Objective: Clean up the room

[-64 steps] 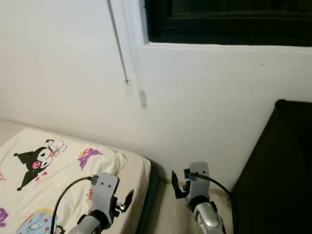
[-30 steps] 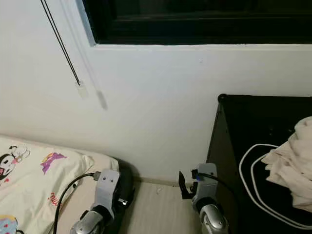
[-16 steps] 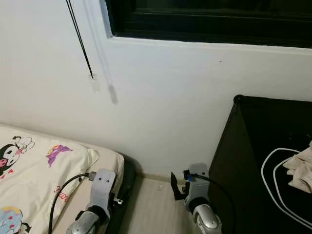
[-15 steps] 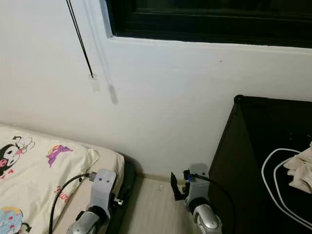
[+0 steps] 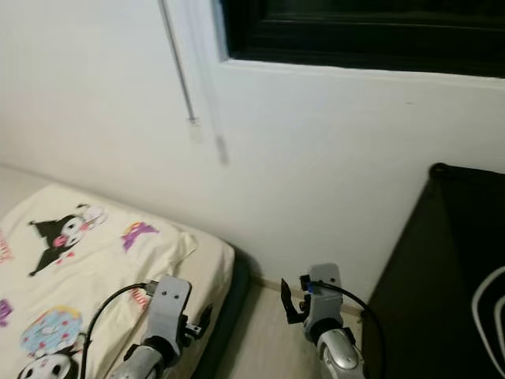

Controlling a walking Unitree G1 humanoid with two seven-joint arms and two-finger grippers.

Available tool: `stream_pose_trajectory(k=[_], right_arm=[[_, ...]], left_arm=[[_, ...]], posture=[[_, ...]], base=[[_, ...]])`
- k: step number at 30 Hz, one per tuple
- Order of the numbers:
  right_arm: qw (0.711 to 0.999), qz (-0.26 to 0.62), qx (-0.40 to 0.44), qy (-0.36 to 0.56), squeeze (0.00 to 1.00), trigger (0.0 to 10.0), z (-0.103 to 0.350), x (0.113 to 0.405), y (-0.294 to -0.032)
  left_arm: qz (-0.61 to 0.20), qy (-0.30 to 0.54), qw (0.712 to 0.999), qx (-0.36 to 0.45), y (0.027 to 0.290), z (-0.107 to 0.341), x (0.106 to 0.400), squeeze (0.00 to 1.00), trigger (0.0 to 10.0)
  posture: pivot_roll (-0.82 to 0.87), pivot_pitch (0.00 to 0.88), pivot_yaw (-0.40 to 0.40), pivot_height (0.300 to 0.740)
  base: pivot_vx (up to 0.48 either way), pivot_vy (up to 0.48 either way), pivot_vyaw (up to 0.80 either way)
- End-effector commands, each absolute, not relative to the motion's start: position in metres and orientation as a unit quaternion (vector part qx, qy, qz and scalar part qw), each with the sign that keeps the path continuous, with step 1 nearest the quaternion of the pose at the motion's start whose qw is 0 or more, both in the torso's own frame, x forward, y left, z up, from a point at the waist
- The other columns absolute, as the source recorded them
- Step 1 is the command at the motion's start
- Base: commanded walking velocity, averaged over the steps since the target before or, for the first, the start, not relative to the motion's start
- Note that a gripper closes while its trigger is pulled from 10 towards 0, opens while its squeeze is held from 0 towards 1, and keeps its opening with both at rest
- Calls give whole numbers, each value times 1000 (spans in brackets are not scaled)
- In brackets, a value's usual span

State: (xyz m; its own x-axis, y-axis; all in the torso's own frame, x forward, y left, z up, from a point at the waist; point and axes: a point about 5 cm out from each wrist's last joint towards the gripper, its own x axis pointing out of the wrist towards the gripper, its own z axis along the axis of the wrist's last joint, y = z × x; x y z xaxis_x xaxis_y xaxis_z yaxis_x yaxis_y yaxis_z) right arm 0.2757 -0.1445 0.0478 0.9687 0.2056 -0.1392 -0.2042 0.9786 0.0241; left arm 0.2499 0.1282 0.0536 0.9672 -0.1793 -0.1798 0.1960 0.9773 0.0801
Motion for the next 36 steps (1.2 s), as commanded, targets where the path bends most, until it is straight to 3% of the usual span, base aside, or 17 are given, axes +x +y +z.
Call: stream_pose_trajectory(k=[1, 22, 29, 36], right_arm=[[991, 111, 4, 79, 0, 10000, 43, 274, -141], [991, 107, 8, 78, 0, 10000, 44, 274, -144], [993, 90, 28, 77, 0, 10000, 44, 274, -149], [993, 86, 30, 77, 0, 10000, 44, 274, -150]], left_arm=[[-80, 91, 991, 49, 134, 51, 247, 0, 10000], [-101, 92, 989, 52, 127, 50, 248, 0, 10000], [-112, 98, 987, 56, 122, 48, 247, 0, 10000], [-114, 99, 987, 56, 121, 48, 247, 0, 10000]], posture=[[-54, 121, 10, 740], [-57, 121, 17, 740], [-60, 130, 16, 740], [-62, 133, 18, 740]], base=[[0, 0, 800], [0, 0, 800], [0, 0, 0], [0, -464, 0]])
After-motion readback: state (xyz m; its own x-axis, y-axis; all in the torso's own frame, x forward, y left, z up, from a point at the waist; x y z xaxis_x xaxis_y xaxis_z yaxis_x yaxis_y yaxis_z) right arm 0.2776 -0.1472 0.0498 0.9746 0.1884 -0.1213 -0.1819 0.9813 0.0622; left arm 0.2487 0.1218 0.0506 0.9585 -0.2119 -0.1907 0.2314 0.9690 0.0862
